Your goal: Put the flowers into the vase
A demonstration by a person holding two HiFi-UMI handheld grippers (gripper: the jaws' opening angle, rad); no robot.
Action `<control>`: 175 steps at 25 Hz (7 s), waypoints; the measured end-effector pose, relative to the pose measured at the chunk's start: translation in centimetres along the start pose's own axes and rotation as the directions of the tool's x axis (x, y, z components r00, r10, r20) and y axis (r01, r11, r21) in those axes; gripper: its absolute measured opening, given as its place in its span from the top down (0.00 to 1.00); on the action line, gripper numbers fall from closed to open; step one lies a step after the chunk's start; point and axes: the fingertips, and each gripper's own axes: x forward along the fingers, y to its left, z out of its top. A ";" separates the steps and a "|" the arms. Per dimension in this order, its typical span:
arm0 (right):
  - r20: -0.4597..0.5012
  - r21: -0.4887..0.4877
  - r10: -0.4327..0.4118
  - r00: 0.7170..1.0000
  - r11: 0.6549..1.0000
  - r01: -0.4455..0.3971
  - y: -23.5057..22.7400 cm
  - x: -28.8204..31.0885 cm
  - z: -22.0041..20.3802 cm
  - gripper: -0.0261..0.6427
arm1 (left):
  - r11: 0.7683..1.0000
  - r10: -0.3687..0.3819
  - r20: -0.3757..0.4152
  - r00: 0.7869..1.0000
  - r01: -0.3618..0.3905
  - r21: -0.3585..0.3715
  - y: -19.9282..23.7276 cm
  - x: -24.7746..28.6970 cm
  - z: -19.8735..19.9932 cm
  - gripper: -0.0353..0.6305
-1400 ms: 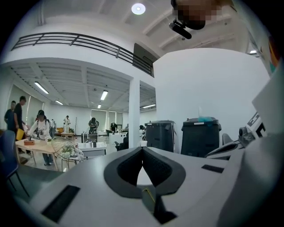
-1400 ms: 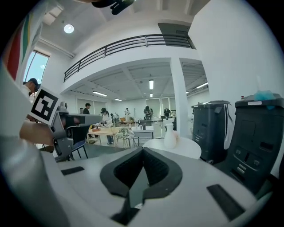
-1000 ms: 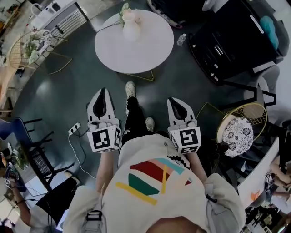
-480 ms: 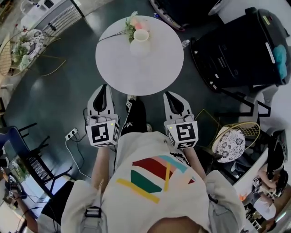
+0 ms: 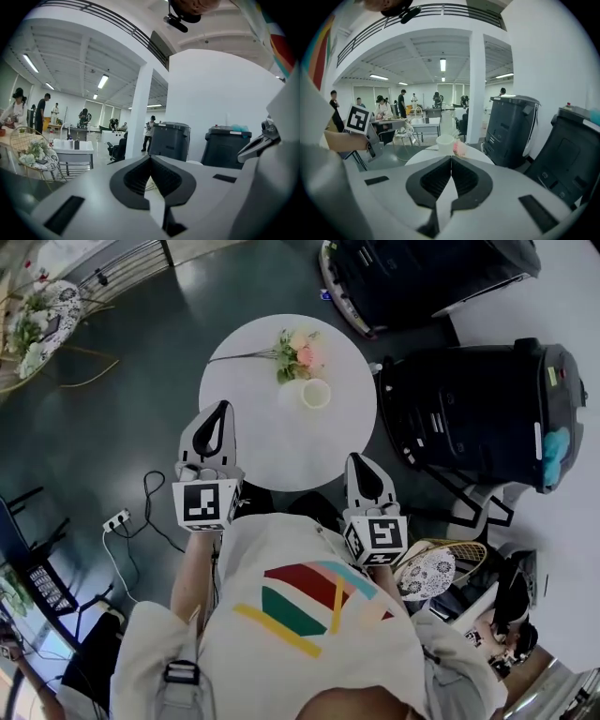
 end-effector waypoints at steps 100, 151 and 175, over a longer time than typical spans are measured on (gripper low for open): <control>0.177 0.311 0.335 0.925 0.873 -0.376 -6.6 8.4 3.6 0.94 | 0.923 -0.342 0.145 0.929 0.303 0.237 -3.9 17.0 20.1 0.56; 0.081 0.355 0.273 0.959 0.891 -0.283 -7.5 6.6 -1.2 0.94 | 0.869 -0.492 0.120 0.862 0.494 0.010 -17.0 10.5 3.1 0.55; 0.020 0.304 0.364 0.931 0.885 -0.353 -4.4 8.2 -1.5 0.94 | 0.918 -0.382 0.026 0.924 0.377 0.125 -15.1 10.5 -0.6 0.18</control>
